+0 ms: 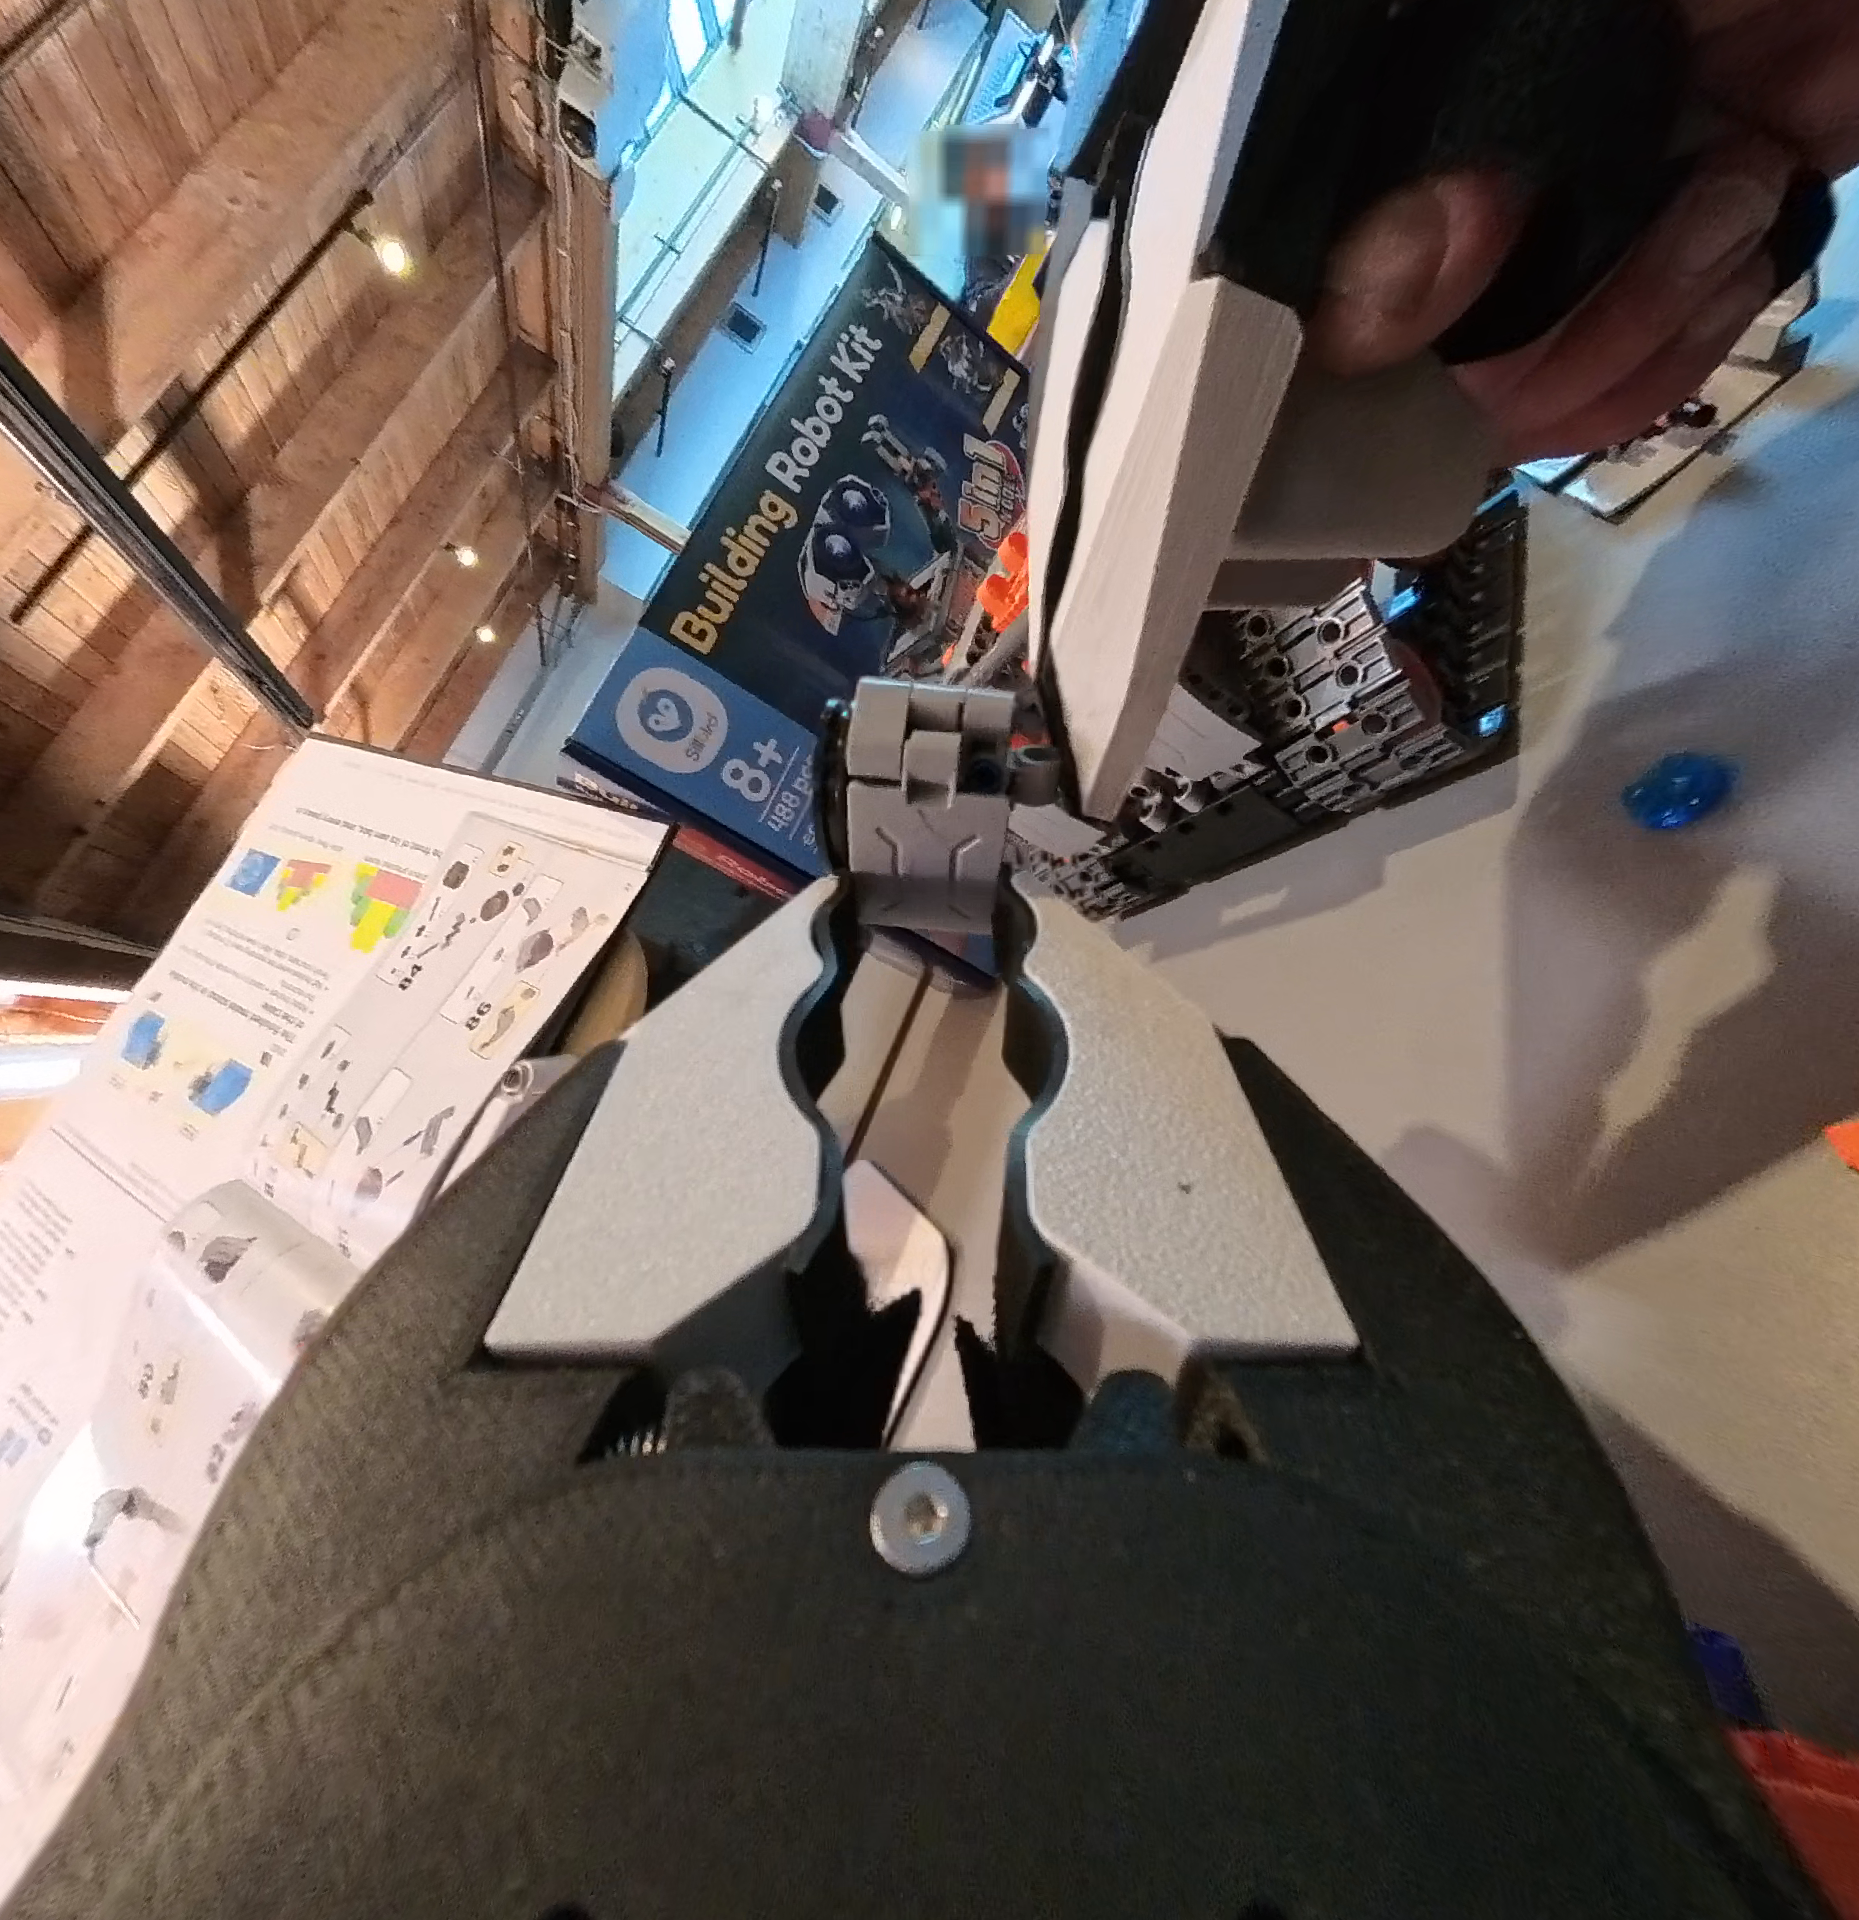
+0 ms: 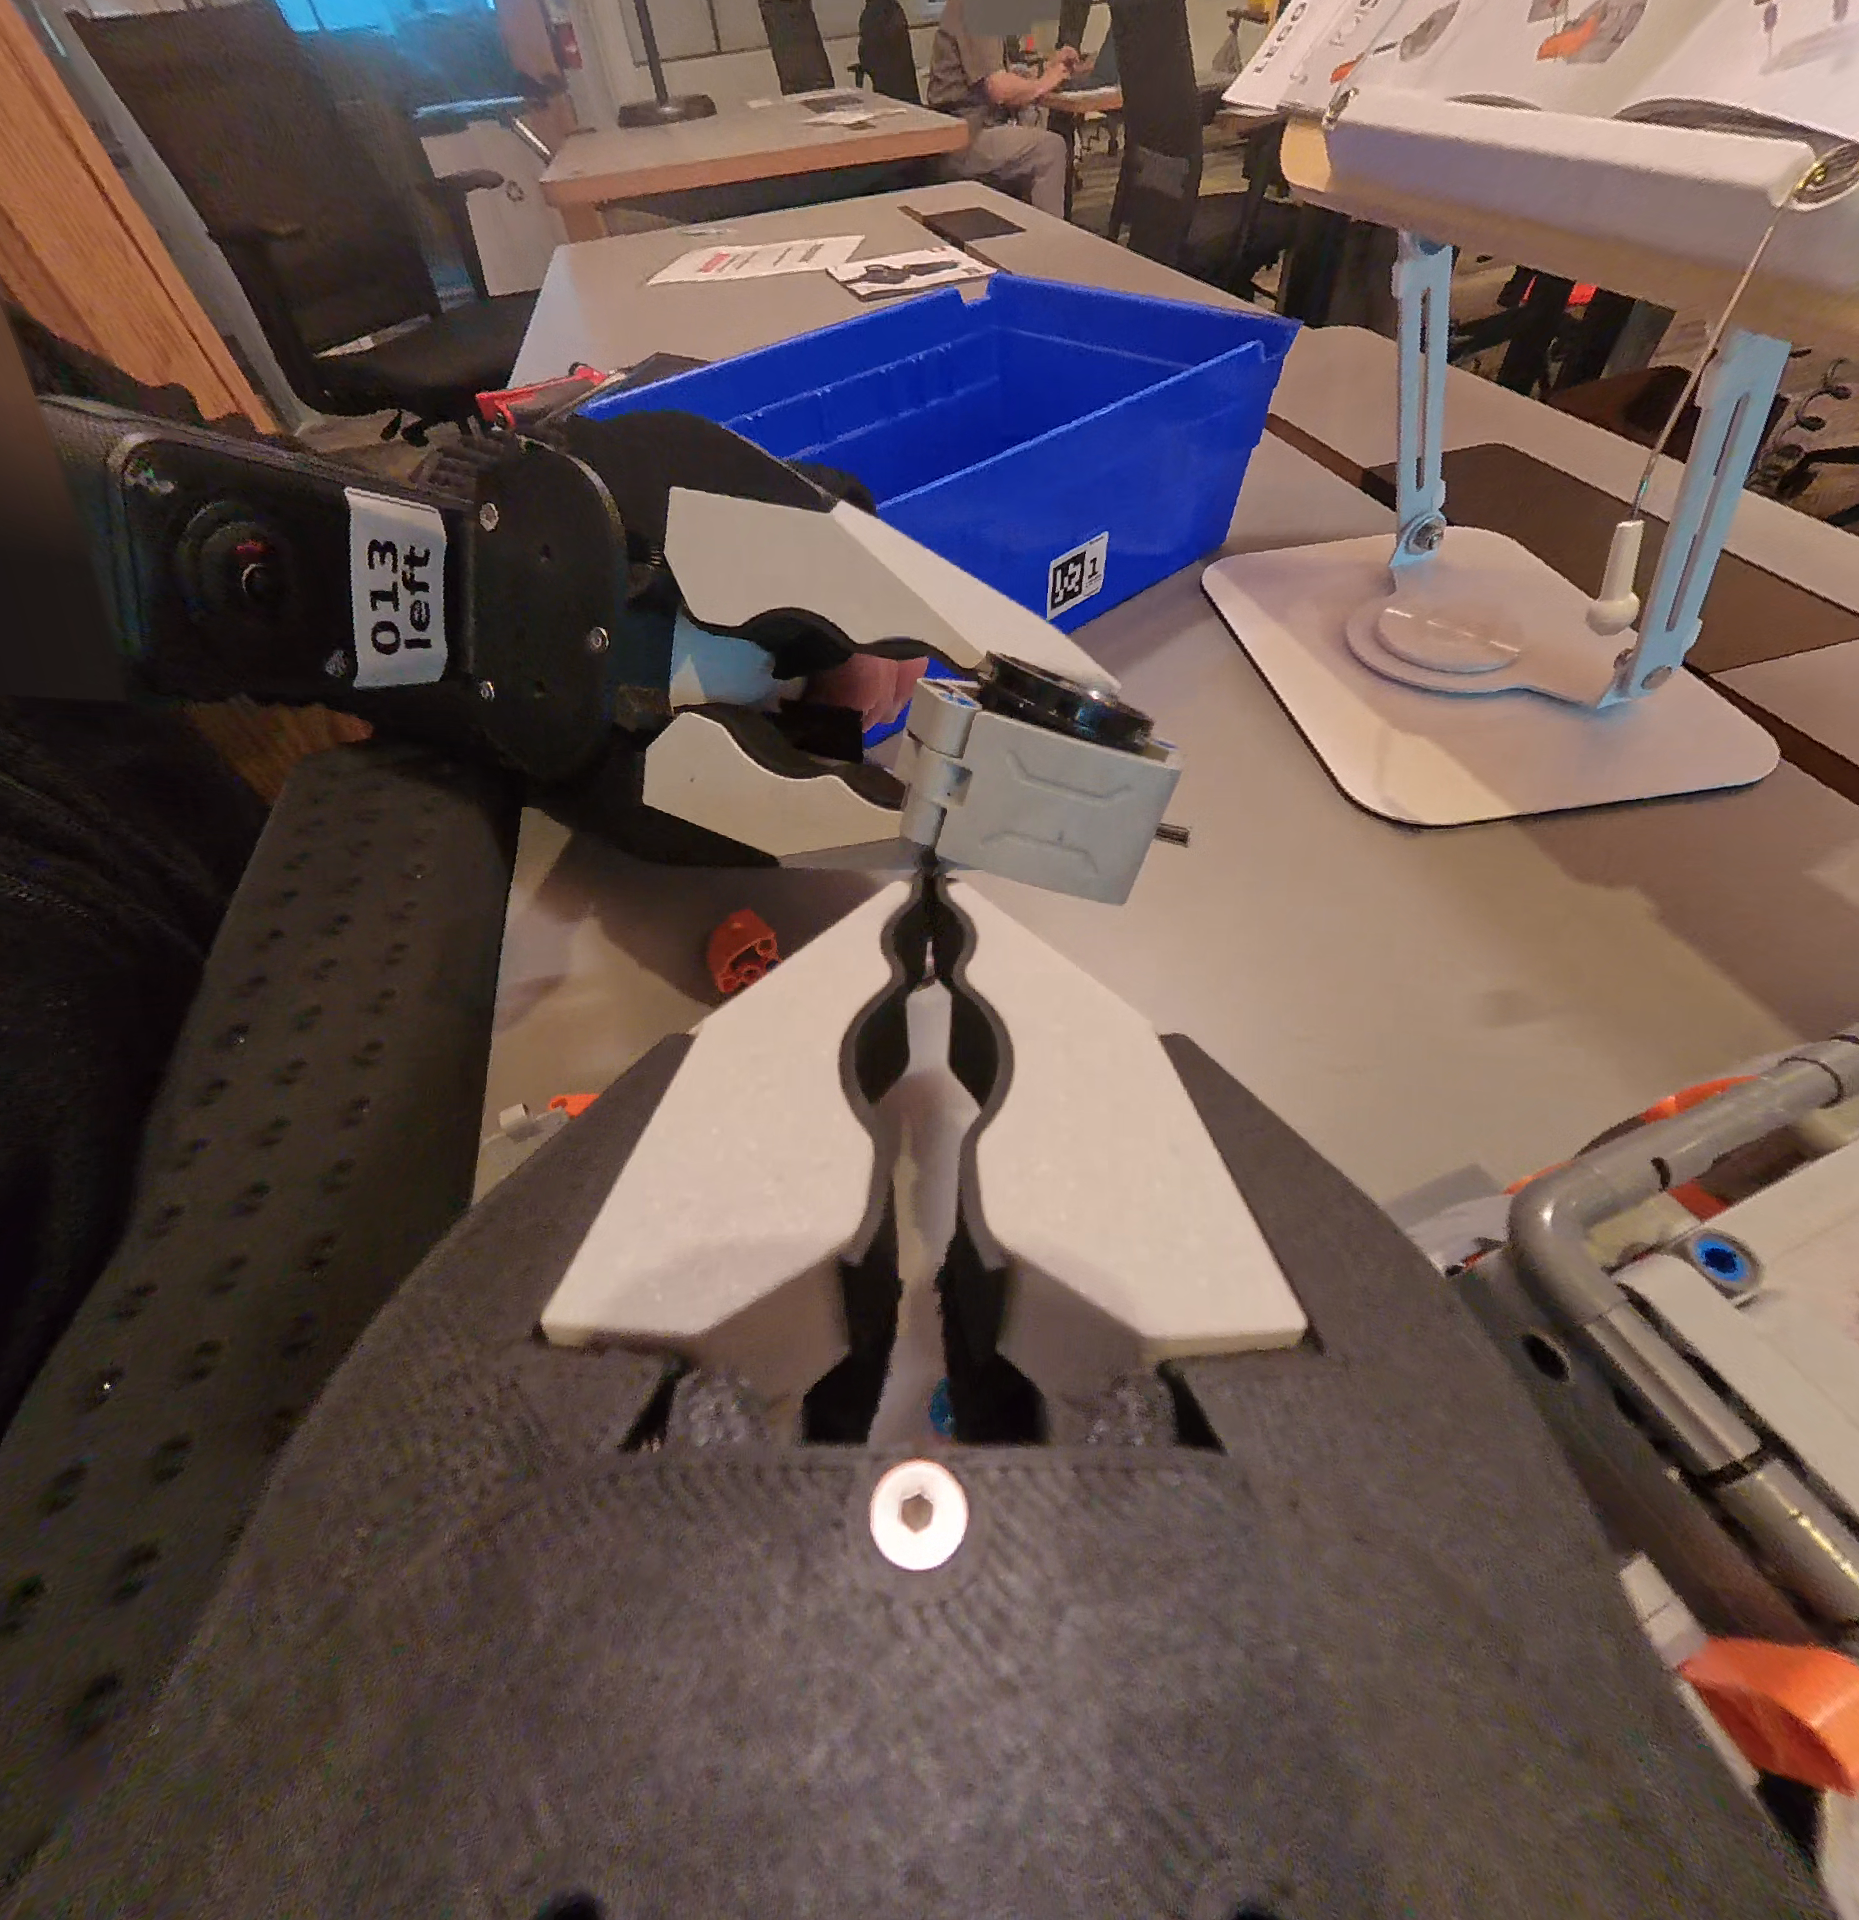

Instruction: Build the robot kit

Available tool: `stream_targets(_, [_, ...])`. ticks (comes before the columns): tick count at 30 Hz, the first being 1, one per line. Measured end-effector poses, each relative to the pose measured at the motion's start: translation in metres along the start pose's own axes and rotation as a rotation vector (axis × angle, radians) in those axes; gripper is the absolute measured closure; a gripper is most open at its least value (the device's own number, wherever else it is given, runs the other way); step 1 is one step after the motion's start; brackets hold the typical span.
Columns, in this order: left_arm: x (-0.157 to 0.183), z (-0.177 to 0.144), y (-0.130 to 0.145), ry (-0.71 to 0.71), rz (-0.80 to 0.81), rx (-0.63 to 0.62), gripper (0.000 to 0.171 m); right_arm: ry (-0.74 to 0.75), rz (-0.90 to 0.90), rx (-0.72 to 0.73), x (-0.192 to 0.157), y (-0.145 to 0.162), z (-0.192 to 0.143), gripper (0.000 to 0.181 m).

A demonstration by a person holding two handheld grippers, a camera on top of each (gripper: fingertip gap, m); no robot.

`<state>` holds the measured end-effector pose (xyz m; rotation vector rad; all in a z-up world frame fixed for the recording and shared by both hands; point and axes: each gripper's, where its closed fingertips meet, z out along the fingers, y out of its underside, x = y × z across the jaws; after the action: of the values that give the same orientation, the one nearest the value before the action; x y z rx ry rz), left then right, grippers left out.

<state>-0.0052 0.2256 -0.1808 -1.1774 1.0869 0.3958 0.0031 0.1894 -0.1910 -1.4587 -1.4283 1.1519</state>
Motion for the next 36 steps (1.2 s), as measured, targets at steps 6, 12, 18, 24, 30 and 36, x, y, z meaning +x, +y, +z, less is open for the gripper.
stream_targets(6, [0.002,0.000,0.001,0.036,-0.056,0.008,0.149,0.035,-0.026,0.014,0.006,-0.003,-0.005,0.181])
stream_targets(12, [0.008,0.006,0.009,0.182,-0.364,-0.005,0.148,0.126,-0.078,0.039,0.016,-0.012,-0.015,0.175])
stream_targets(18, [0.017,0.008,0.007,0.381,-0.660,0.035,0.148,0.309,-0.227,0.010,0.030,-0.017,-0.020,0.152])
stream_targets(24, [0.032,0.002,-0.006,0.586,-0.844,0.128,0.149,0.226,-0.173,-0.014,0.026,-0.008,-0.015,0.153])
stream_targets(30, [0.034,-0.004,-0.018,0.798,-1.134,0.197,0.148,0.088,0.002,0.057,0.022,-0.011,-0.023,0.160])
stream_targets(36, [0.036,-0.005,-0.020,0.856,-1.216,0.193,0.148,0.085,0.015,0.056,0.022,-0.012,-0.023,0.161])
